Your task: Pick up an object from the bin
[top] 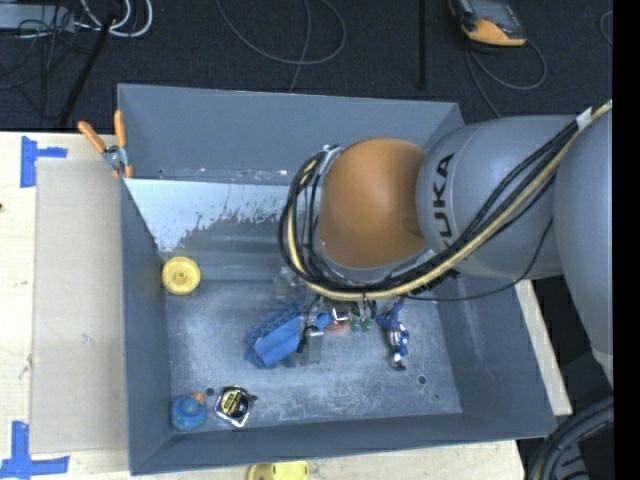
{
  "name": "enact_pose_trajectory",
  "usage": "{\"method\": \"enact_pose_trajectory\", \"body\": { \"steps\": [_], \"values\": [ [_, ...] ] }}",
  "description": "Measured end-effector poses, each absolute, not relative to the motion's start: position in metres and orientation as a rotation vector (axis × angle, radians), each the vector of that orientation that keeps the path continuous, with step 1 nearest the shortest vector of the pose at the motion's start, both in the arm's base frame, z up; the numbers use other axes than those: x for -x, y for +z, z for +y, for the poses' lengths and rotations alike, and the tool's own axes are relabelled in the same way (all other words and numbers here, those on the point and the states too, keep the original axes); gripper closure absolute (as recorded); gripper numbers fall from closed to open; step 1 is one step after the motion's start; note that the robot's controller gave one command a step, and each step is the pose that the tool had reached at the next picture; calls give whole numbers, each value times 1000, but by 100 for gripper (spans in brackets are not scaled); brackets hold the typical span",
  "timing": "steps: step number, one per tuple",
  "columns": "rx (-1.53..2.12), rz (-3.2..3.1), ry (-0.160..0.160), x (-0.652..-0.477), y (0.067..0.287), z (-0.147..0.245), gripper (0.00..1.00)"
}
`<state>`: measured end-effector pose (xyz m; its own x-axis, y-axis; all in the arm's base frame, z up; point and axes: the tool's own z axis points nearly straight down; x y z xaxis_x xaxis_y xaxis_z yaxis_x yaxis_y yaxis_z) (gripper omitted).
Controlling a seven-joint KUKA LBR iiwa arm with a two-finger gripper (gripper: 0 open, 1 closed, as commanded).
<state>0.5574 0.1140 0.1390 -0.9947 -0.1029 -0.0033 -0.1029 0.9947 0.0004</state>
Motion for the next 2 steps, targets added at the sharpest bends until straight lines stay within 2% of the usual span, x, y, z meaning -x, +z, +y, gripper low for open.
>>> {"method": "enact_pose_trajectory", "body": {
  "steps": [1, 2],
  "values": [
    [211, 3136, 1, -557, 69, 123, 100],
    [210, 3136, 1, -557, 69, 122, 100]
  ]
}}
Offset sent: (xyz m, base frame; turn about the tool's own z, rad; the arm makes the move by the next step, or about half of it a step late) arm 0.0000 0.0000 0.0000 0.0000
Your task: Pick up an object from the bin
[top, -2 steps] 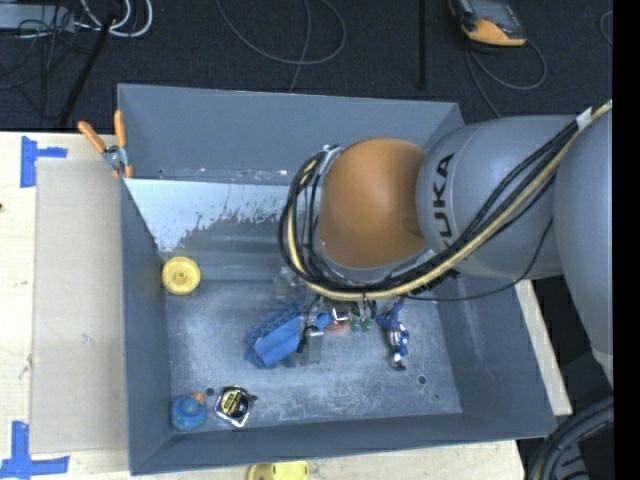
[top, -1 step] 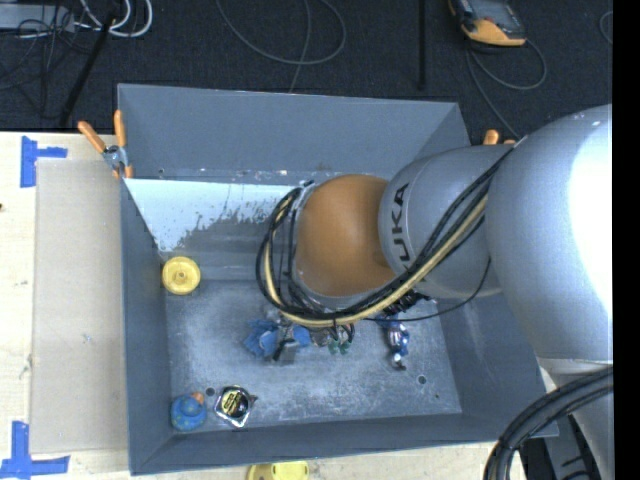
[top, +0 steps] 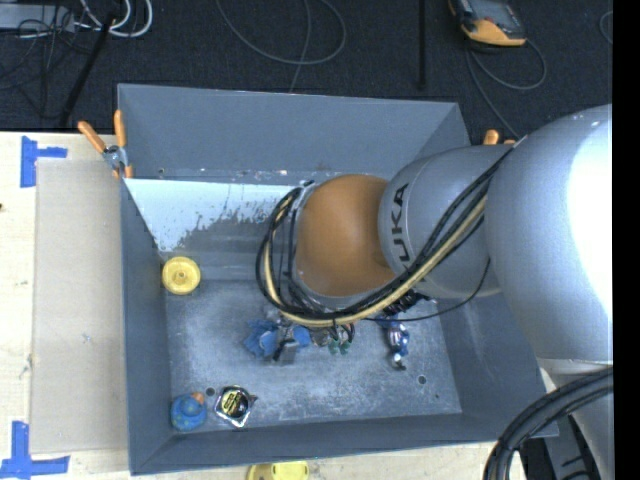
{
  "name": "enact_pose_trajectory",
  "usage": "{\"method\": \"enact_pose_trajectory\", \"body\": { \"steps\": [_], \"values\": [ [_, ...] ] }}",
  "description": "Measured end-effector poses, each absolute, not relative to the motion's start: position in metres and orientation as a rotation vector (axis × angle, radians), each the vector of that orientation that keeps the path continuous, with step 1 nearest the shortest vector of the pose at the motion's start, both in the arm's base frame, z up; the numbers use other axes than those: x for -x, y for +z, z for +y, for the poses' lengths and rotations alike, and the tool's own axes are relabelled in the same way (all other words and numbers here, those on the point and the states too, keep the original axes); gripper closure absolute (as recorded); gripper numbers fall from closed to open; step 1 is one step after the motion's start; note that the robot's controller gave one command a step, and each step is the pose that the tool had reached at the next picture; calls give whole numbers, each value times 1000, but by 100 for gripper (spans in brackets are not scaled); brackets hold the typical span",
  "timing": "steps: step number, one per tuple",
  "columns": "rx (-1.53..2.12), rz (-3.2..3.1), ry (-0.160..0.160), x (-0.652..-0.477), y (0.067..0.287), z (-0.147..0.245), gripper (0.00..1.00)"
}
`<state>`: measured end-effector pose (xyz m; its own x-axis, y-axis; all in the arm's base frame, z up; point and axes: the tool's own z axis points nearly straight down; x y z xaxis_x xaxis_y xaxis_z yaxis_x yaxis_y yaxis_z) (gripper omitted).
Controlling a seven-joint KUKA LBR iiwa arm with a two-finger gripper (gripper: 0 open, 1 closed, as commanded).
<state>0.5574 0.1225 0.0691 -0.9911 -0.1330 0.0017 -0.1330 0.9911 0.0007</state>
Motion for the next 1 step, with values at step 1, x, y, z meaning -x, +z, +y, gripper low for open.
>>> {"method": "enact_pose_trajectory", "body": {
  "steps": [1],
  "values": [
    [-171, -3138, -1, -578, 209, 127, 100]
  ]
}}
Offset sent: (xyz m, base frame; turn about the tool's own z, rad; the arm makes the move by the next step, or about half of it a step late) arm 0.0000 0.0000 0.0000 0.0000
